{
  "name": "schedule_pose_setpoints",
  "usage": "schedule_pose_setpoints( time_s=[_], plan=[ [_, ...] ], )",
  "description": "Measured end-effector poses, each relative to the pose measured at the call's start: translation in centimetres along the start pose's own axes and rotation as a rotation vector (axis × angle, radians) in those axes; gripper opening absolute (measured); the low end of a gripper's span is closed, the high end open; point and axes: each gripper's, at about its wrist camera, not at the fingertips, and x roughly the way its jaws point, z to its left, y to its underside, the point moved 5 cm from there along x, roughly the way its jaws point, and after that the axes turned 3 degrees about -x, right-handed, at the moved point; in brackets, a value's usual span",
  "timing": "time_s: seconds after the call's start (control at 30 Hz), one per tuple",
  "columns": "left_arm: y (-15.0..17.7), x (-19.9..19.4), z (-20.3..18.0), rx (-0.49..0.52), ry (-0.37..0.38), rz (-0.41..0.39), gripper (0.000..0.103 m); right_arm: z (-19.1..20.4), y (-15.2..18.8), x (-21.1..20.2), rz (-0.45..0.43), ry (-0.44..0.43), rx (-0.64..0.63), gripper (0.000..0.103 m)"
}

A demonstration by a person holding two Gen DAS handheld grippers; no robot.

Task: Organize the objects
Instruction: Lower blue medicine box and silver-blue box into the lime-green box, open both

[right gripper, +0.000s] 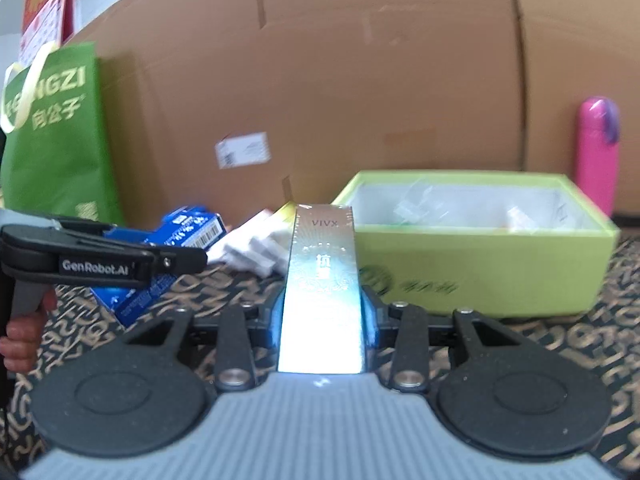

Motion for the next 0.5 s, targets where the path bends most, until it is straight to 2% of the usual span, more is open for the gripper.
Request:
schedule_pose_setpoints(
  time_s=[0.13, 0.23, 0.5],
  plan=[
    [-2.7, 1.4, -2.8, 0.034, 0.047, -0.040, 0.061, -2.9, -2.0, -0.5, -0.048, 0.084, -0.012, 0.038],
    [-4.7, 3.1, -4.6, 0.028, 0.112, -0.039, 0.061, -5.5, -3.5, -0.2, -0.061, 0.148, -0.023, 0.038],
    [-8.2, 9.0, -9.5, 0.015, 0.213, -0.019, 0.061, -11.3, -6.0, 2.7, -0.033, 0.272, -0.078, 0.038]
  ],
)
